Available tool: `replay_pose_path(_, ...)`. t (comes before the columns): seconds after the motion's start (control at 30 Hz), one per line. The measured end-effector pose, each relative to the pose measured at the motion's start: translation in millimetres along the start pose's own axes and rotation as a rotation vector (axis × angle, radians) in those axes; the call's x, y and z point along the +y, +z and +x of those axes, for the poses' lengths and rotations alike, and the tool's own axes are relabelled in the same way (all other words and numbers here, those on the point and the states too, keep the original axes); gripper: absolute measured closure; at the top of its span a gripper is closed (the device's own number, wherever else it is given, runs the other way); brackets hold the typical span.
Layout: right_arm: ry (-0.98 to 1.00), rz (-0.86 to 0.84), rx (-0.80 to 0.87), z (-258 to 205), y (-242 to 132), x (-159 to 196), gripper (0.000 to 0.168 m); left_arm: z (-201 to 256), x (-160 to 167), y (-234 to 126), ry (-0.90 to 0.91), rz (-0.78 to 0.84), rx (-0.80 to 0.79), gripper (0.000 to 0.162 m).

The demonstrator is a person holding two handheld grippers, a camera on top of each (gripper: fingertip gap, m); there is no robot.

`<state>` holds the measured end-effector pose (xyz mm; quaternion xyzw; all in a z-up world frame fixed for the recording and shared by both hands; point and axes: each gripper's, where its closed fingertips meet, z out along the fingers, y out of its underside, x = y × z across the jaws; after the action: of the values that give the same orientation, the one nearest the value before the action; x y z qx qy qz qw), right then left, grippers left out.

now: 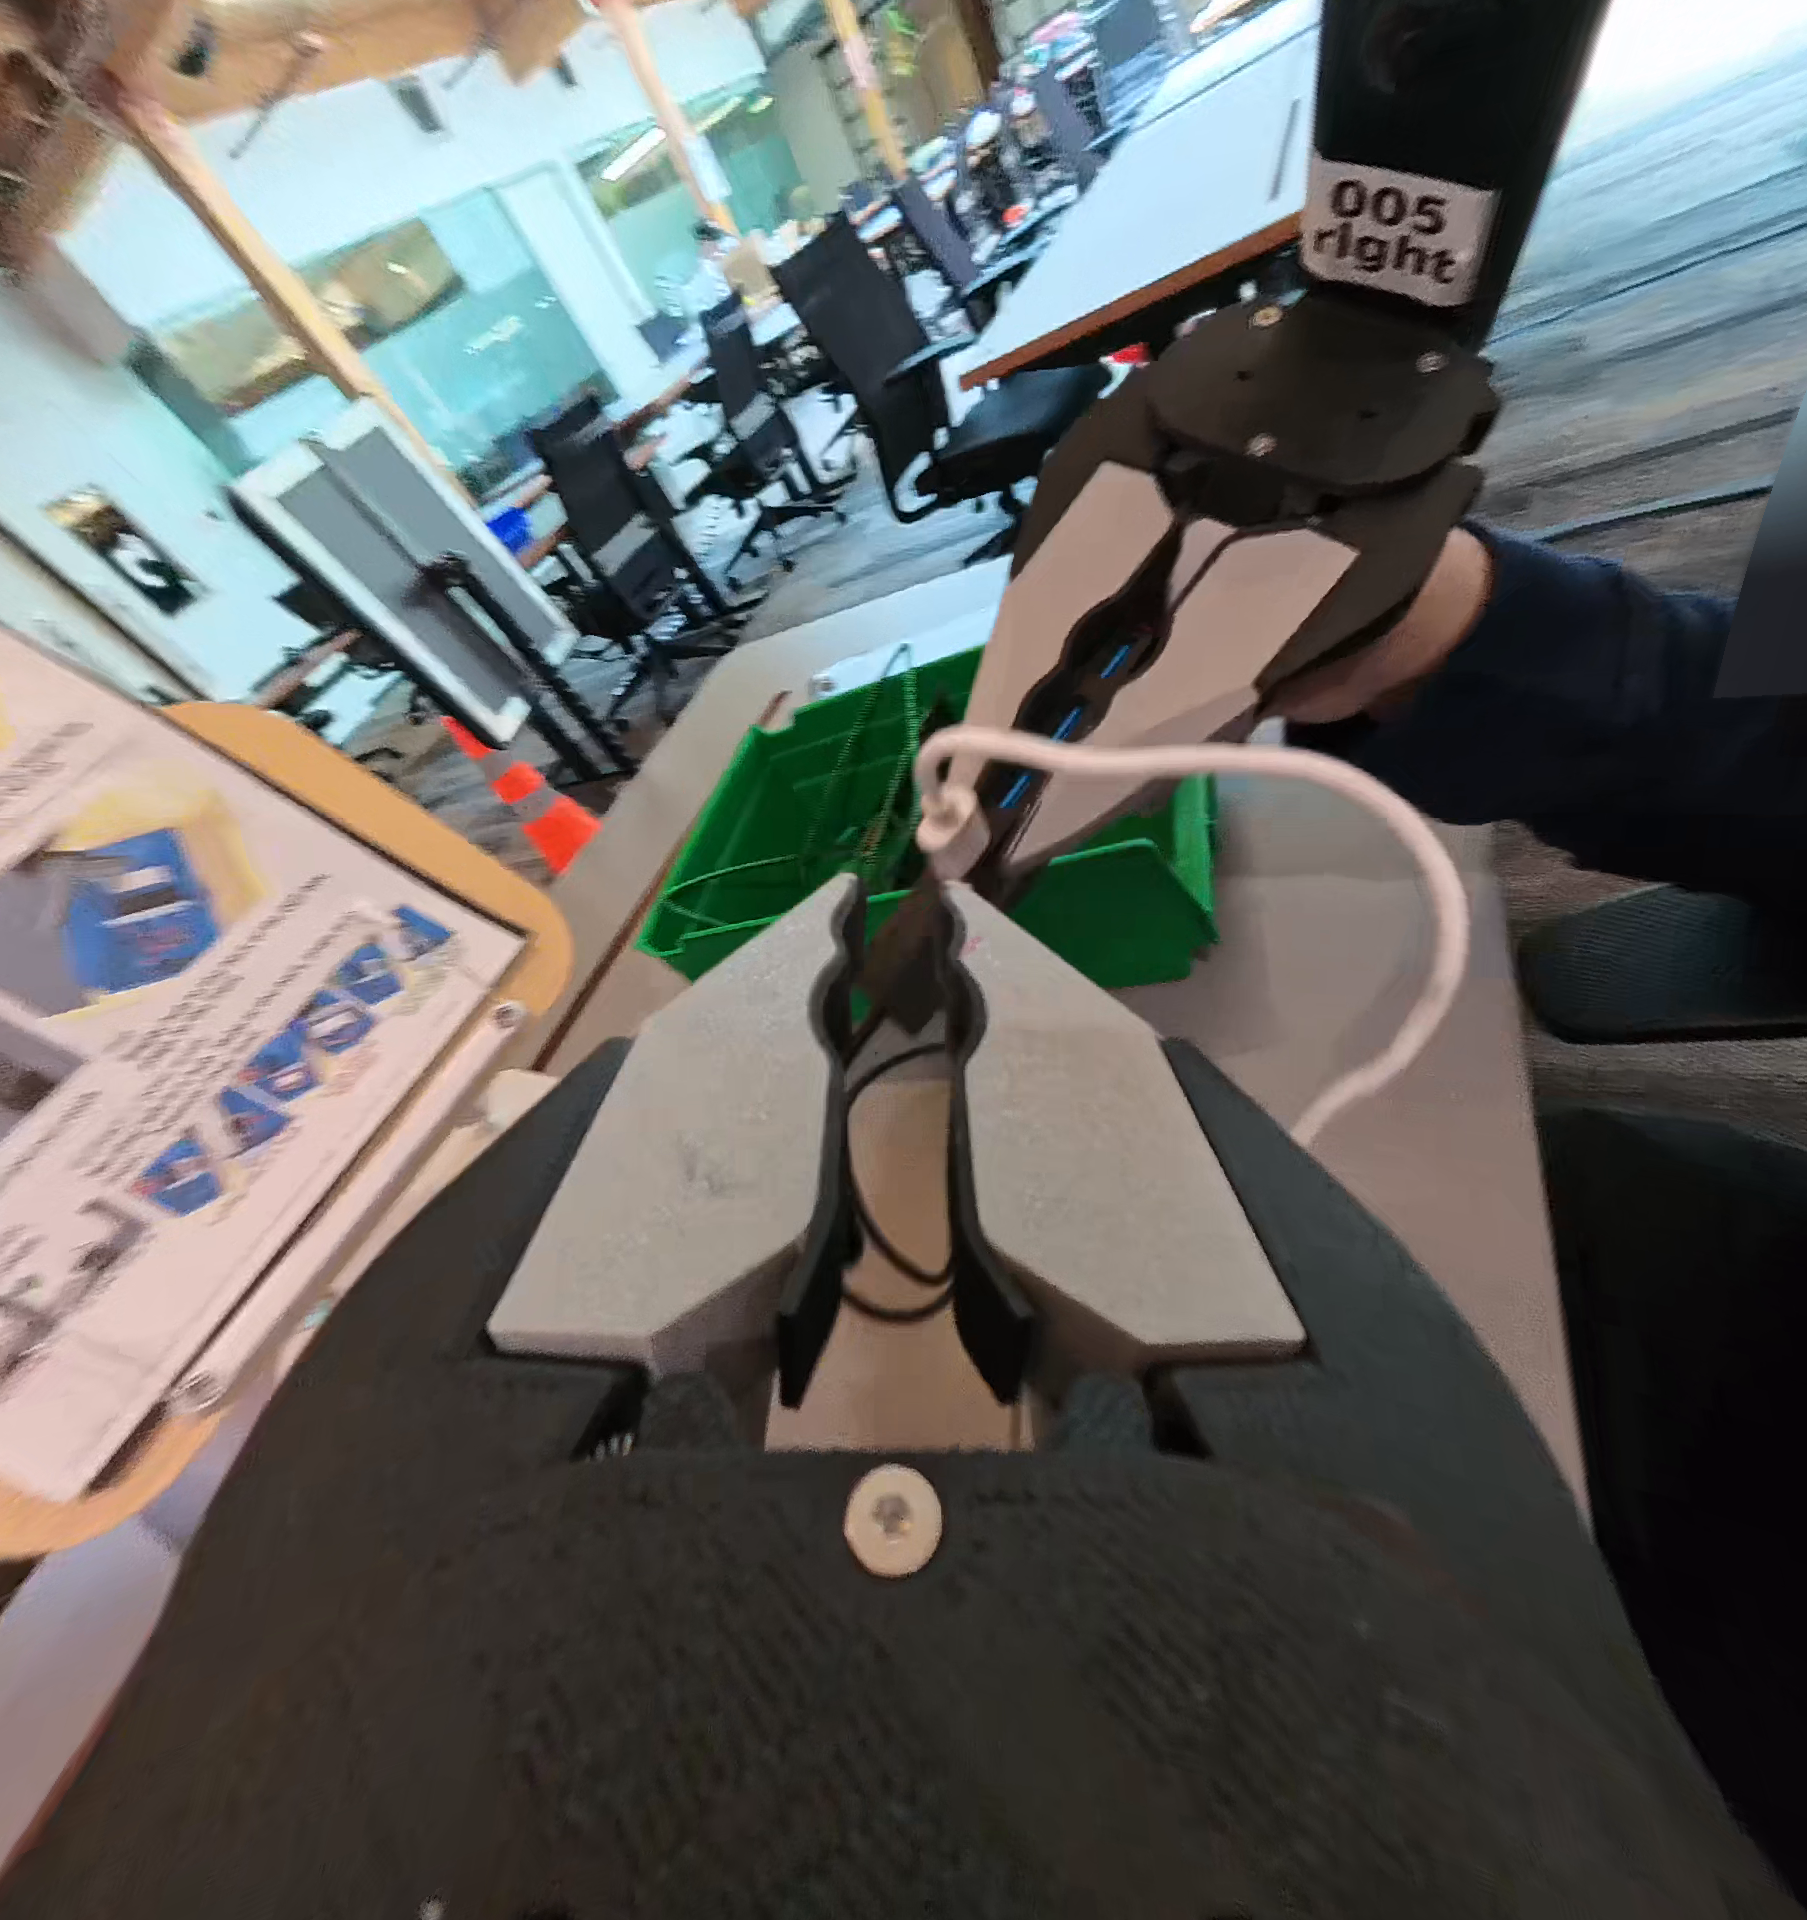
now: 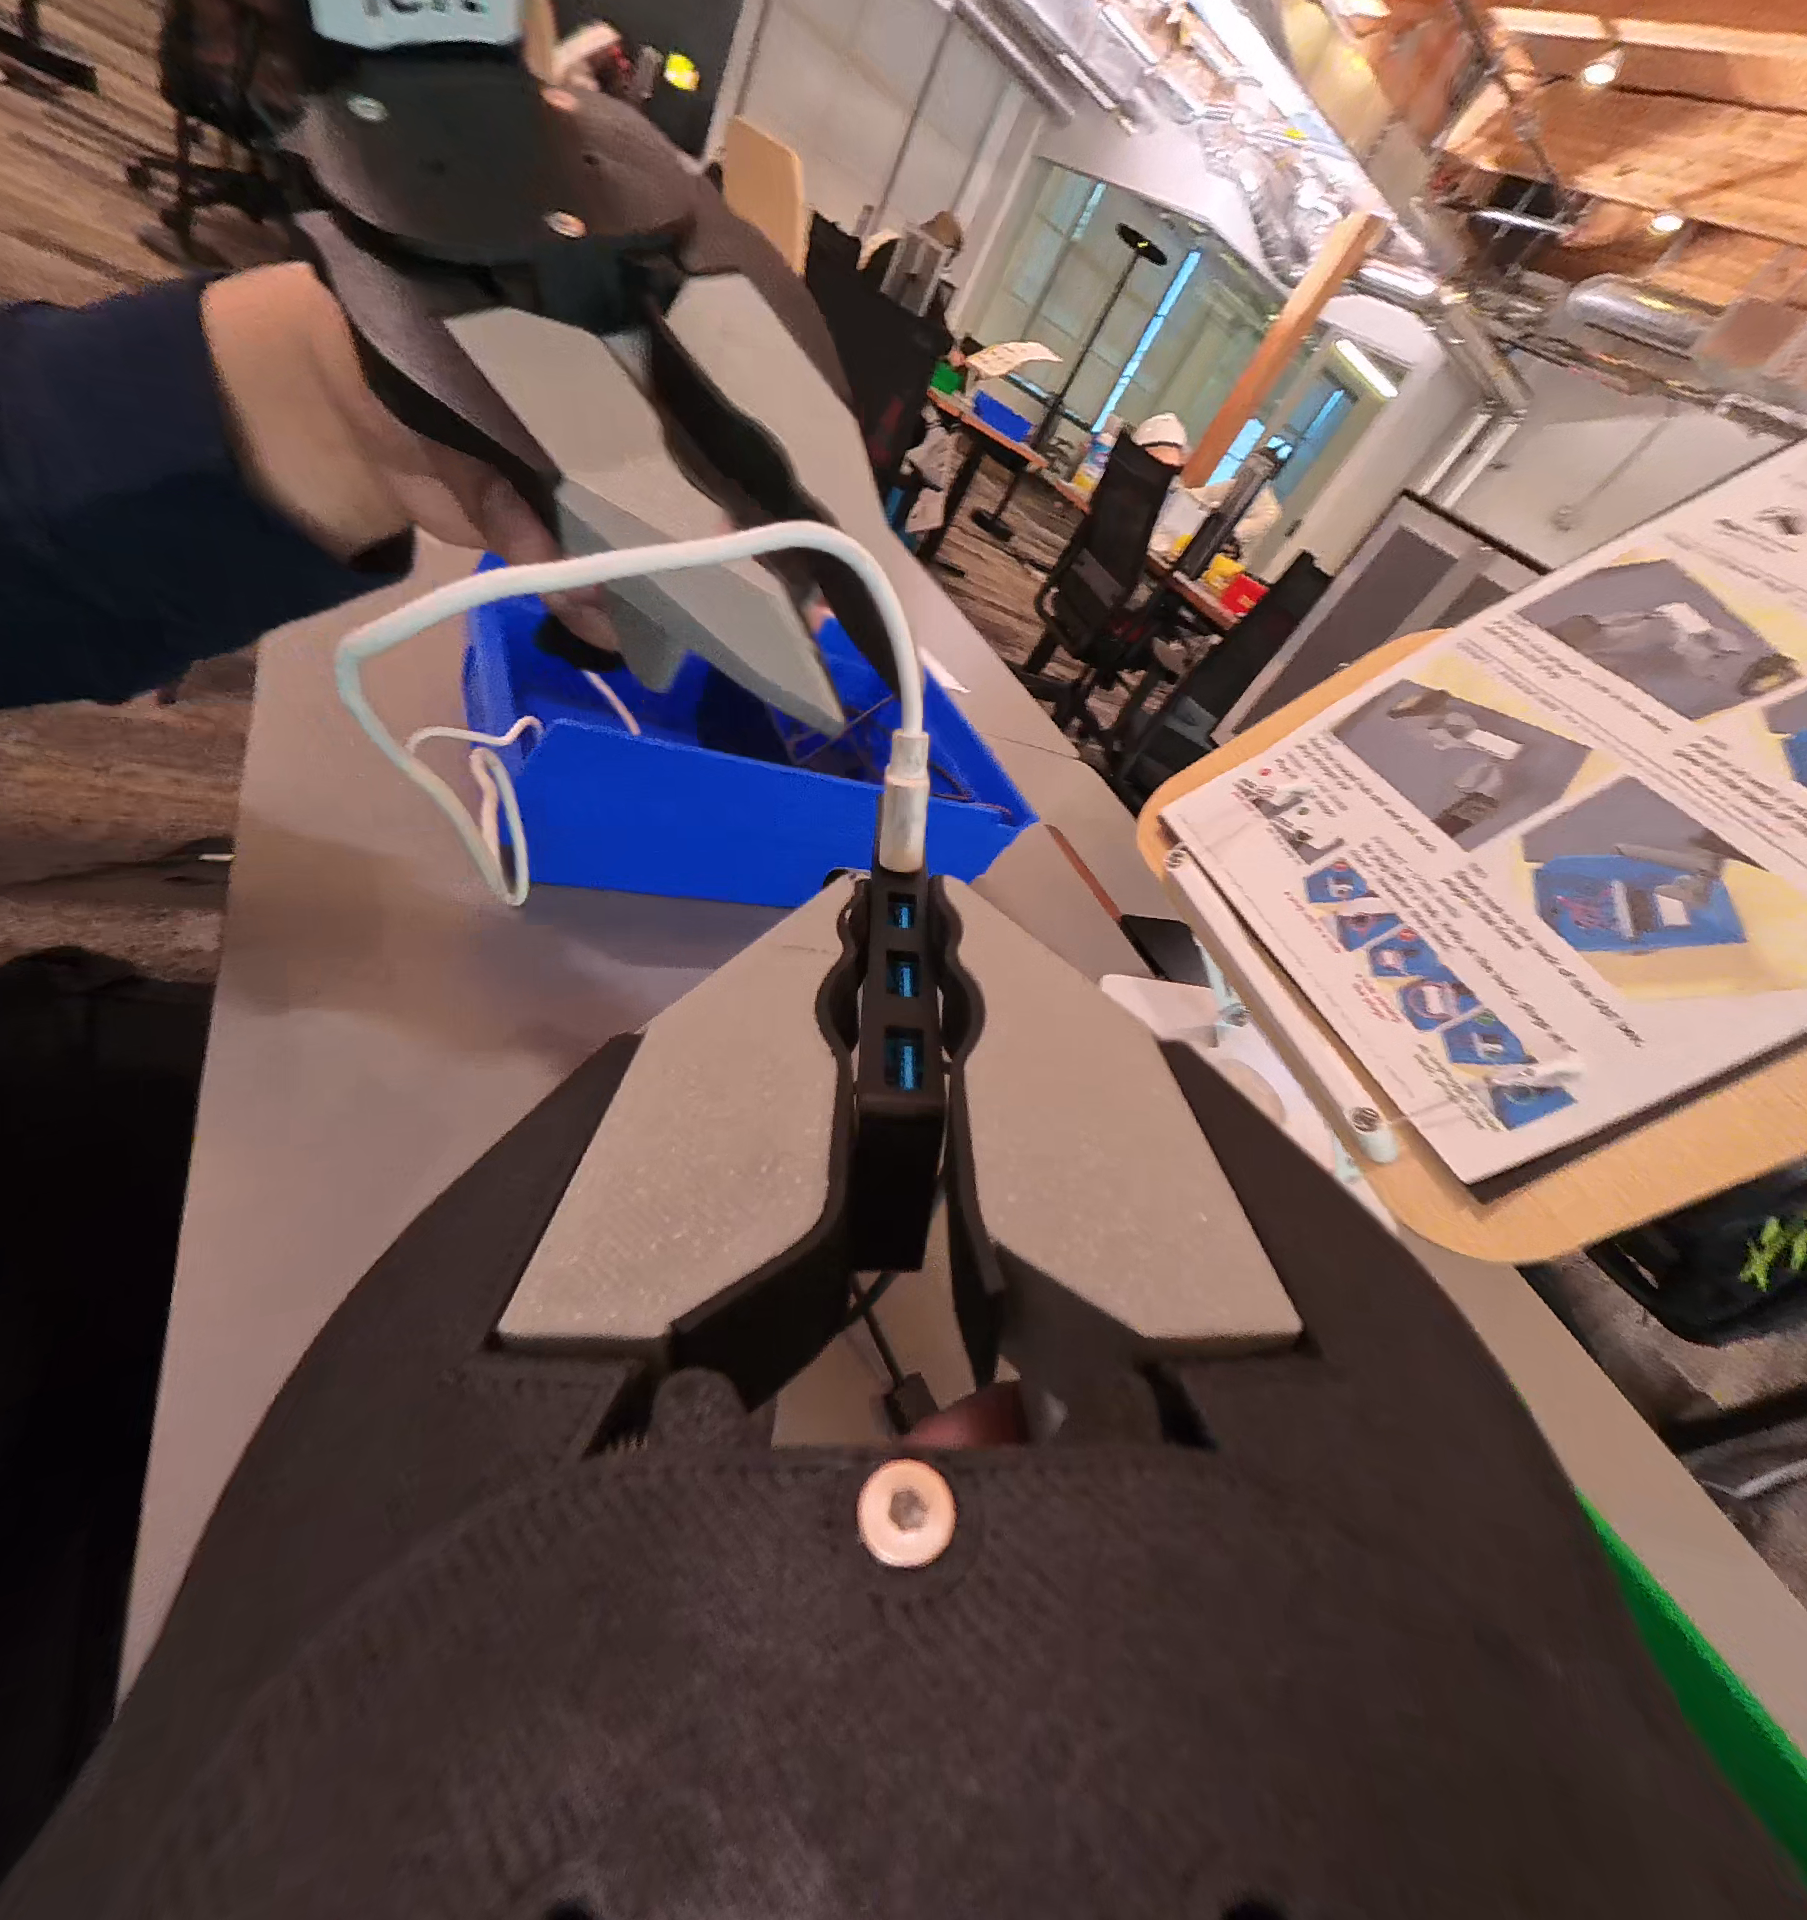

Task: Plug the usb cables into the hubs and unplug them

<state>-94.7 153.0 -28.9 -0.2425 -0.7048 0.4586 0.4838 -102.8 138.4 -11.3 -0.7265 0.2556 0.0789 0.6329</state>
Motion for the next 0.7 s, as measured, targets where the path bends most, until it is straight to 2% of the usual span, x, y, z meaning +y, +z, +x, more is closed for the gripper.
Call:
replay_pose_path(0.03,0.008,0.006,0.023,5.7,-4.1,-1.4,0.161,-3.6,-0.8,-7.6,0.002,-0.003,-0.014,0.149)
replay_pose_path(0.13,0.070,0.027,0.083,24.7,-19.9,-4.5,0.161,-7.3,2.7,-39.0,-0.010,-0.025,0.007,0.155)
replay_pose_path(0.2,0.102,0.035,0.107,34.4,-29.0,-3.7,0.161,-4.5,18.1,-63.8,0.022,-0.101,0.052,0.152)
replay_pose_path(0.27,0.109,0.040,0.118,39.3,-34.1,-2.6,0.161,-4.7,48.9,-90.4,0.083,-0.257,0.086,0.140)
replay_pose_path(0.37,0.108,0.037,0.120,40.8,-34.9,-1.9,0.161,-19.7,103.5,-134.6,0.160,-0.504,0.090,0.132)
replay_pose_path(0.5,0.102,0.026,0.107,37.5,-29.2,0.1,0.161,-41.7,149.7,-181.4,0.136,-0.707,0.073,0.133)
replay_pose_path(0.6,0.114,0.024,0.090,34.8,-24.4,1.5,0.161,-46.0,186.0,-196.5,0.135,-0.820,0.109,0.135)
replay_pose_path(0.7,0.113,0.018,0.087,32.7,-22.7,2.0,0.161,-52.9,233.8,-214.0,0.132,-1.019,0.111,0.134)
